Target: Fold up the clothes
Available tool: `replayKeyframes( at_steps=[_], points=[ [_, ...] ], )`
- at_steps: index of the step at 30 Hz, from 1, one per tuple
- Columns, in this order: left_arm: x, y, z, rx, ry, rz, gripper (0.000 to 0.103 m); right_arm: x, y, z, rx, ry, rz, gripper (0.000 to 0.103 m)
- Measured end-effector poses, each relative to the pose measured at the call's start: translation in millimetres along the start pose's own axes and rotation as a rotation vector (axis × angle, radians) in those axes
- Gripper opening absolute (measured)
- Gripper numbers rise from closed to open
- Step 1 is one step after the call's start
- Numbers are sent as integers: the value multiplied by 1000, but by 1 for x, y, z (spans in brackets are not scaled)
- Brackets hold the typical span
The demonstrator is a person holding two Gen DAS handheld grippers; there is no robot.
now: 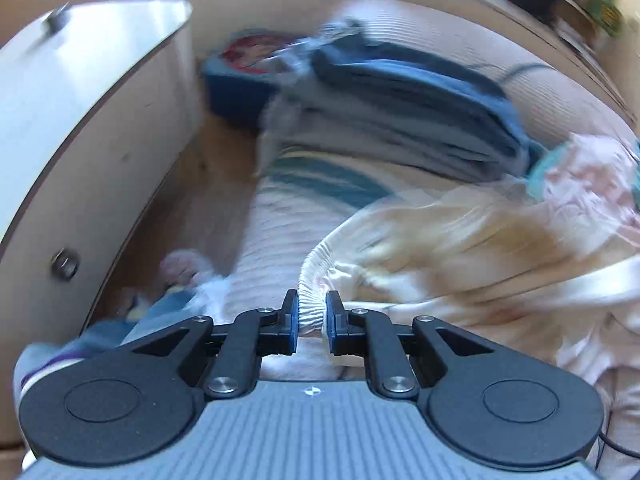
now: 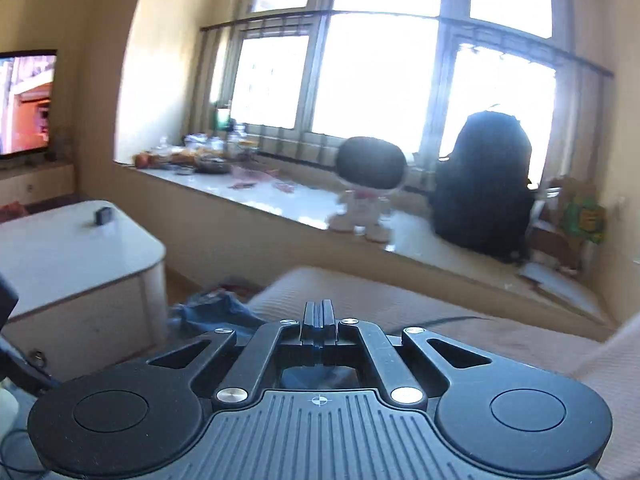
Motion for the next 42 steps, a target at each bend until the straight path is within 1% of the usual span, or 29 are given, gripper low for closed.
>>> replayKeyframes(
  at_steps=[1, 2, 4, 5, 7, 8, 9, 10, 12, 15, 18, 20, 22, 23, 24, 26, 29, 33, 35, 37, 39, 42],
  points=[
    [3, -1, -9, -7, -26, -2, 13, -4, 3, -3, -10, -7, 7, 0],
    [5, 0, -18, -16, -51, -7, 13, 0, 16, -18, -52, -21, -25, 0],
    [12, 5, -31, -19, -93, -25, 13, 22, 43, -58, -143, -53, -111, 3],
    [15, 8, -36, -17, -111, -36, 13, 33, 53, -75, -181, -71, -150, 9],
    [20, 14, -41, -9, -134, -60, 13, 54, 63, -106, -249, -105, -211, 10],
    [21, 17, -42, -10, -134, -67, 13, 64, 65, -120, -280, -122, -235, 15],
    [22, 19, -42, -13, -128, -71, 13, 76, 67, -133, -306, -146, -263, 23],
    [22, 20, -41, -14, -120, -75, 13, 88, 65, -140, -317, -168, -288, 26],
    [23, 24, -40, -10, -112, -80, 13, 108, 67, -148, -313, -189, -333, 28],
    [26, 28, -45, -12, -125, -95, 17, 127, 73, -141, -291, -153, -407, 29],
    [28, 33, -50, -14, -144, -111, 17, 142, 67, -137, -259, -228, -425, 29],
    [28, 34, -50, -16, -138, -107, 17, 148, 69, -140, -250, -256, -430, 29],
    [28, 33, -47, -11, -123, -101, 17, 152, 75, -142, -245, -257, -429, 24],
    [28, 33, -46, -9, -118, -98, 17, 151, 77, -141, -241, -262, -420, 7],
    [28, 32, -46, -9, -118, -97, 17, 147, 78, -141, -240, -262, -404, 3],
    [28, 31, -50, -13, -134, -94, 17, 130, 80, -141, -233, -243, -353, 2],
    [27, 30, -57, -12, -162, -80, 17, 90, 75, -135, -214, -221, -233, 2],
    [25, 29, -58, -22, -161, -72, 26, 34, 77, -135, -220, -182, -95, 1],
    [22, 32, -60, -31, -160, -61, 31, 14, 81, -140, -234, -170, -42, 1],
    [18, 35, -62, -25, -169, -46, 38, -5, 87, -146, -243, -158, 7, 1],
    [15, 40, -64, -3, -188, -41, 45, -18, 97, -153, -249, -143, 22, 1],
    [14, 45, -66, 9, -206, -54, 46, -10, 115, -168, -278, -175, -49, 2]
  ],
)
Point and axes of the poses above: each gripper's, at about its wrist camera, not at the fingertips, and y roughly the way its jaws point, z to its right, x to its underside, the point moved 8 cm from there along y, roughly the way its jaws point, and after that the axes turned 15 degrees about x, right-handed, at the moved point
